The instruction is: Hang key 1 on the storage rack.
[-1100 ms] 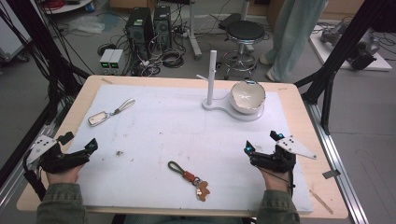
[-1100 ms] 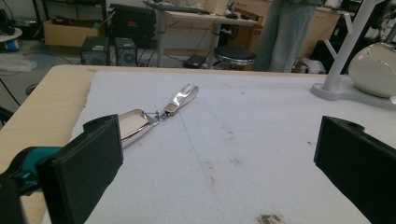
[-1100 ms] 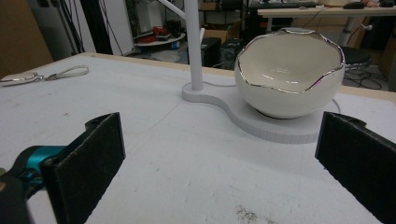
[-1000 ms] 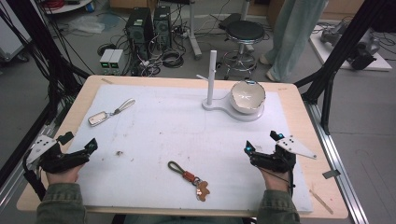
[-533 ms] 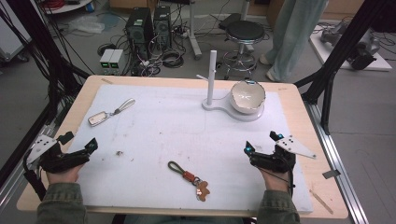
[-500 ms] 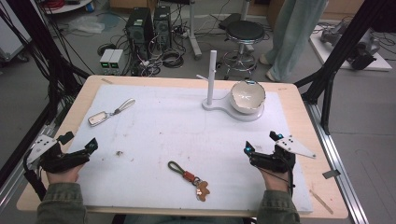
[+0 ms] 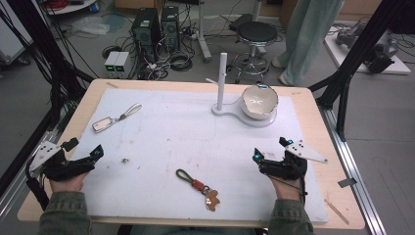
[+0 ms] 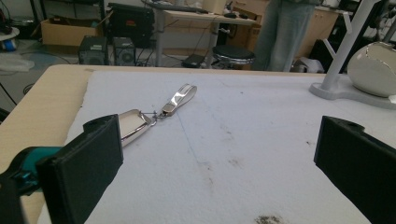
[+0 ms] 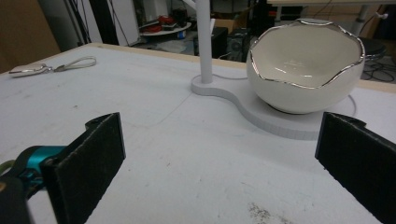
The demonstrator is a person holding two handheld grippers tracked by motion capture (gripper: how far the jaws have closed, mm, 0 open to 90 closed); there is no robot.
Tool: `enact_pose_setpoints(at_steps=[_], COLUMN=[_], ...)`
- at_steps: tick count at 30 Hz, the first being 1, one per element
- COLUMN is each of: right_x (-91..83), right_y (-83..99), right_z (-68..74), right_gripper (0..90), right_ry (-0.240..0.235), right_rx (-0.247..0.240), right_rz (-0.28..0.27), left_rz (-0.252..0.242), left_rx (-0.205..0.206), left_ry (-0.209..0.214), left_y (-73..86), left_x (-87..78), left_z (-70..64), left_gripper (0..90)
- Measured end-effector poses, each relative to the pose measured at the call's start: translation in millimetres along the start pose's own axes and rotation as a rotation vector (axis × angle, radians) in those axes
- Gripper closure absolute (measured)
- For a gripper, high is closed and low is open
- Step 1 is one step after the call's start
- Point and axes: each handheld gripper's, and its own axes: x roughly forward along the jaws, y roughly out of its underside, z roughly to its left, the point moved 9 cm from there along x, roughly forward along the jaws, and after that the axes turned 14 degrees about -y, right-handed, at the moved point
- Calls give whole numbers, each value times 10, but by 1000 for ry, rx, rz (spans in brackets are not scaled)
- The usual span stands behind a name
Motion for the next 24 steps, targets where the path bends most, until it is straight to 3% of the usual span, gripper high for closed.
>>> enact_pose_setpoints(at_steps=[14,24], right_x=[162,358], right_y=[-47,-48], right_z=[237,463], right_gripper=[4,4], right_ry=[-75,-145], right_rx=[-10,-24], right_rz=[58,130], left_rz=[-4,-5], left_rx=[-7,-10], left_ry=[-2,-3], left_y=[-6,-8], left_x=[5,10], left_z=[3,3], left_gripper=[17,17])
